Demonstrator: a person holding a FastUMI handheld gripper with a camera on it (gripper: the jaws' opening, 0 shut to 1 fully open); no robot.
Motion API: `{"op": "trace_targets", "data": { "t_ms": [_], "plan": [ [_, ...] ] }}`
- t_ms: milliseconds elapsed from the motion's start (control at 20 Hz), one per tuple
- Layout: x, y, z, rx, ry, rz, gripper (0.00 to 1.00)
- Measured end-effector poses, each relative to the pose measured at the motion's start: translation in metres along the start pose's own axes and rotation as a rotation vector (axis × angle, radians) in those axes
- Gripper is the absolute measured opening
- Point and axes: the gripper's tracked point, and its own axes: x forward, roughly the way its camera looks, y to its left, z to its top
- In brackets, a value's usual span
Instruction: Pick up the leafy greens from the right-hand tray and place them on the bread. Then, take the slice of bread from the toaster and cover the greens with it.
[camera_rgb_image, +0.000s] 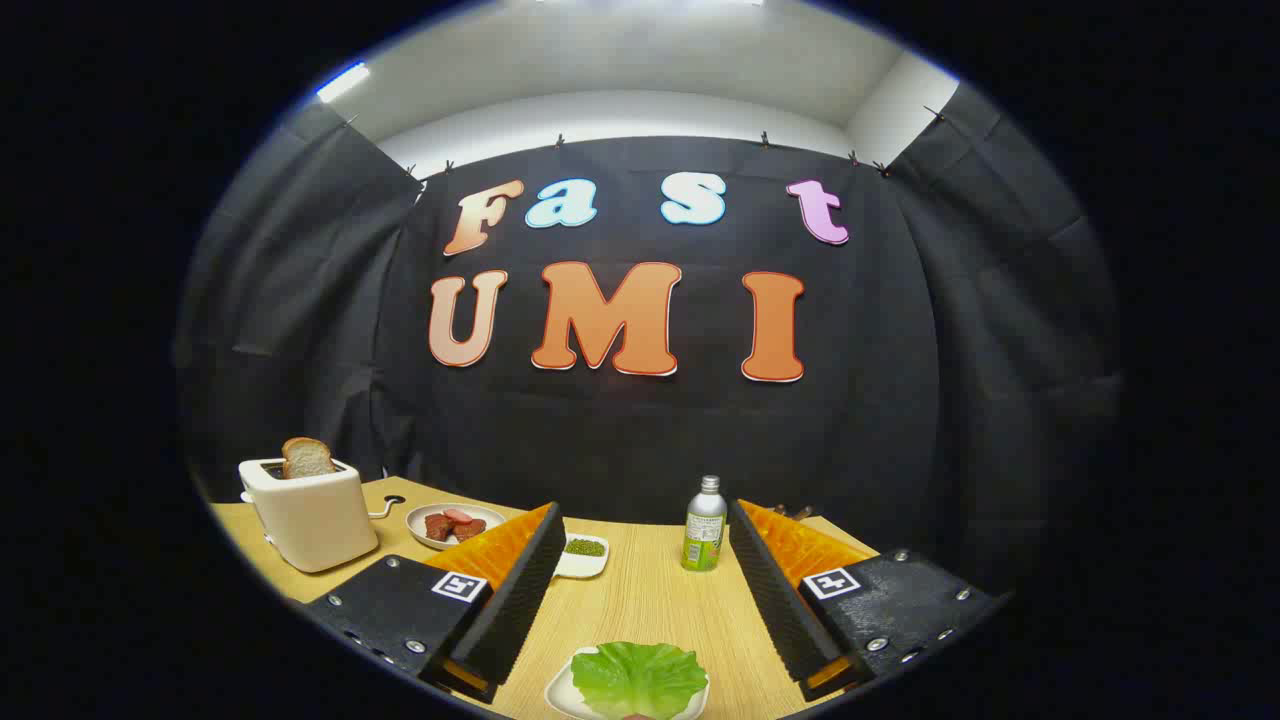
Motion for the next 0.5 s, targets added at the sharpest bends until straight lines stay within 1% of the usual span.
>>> {"op": "trace_targets", "data": {
  "t_ms": [500],
  "plan": [
    [-0.0034, 0.0016, -0.0039, -0.028, 0.017, -0.003, 0.99]
  ]
}}
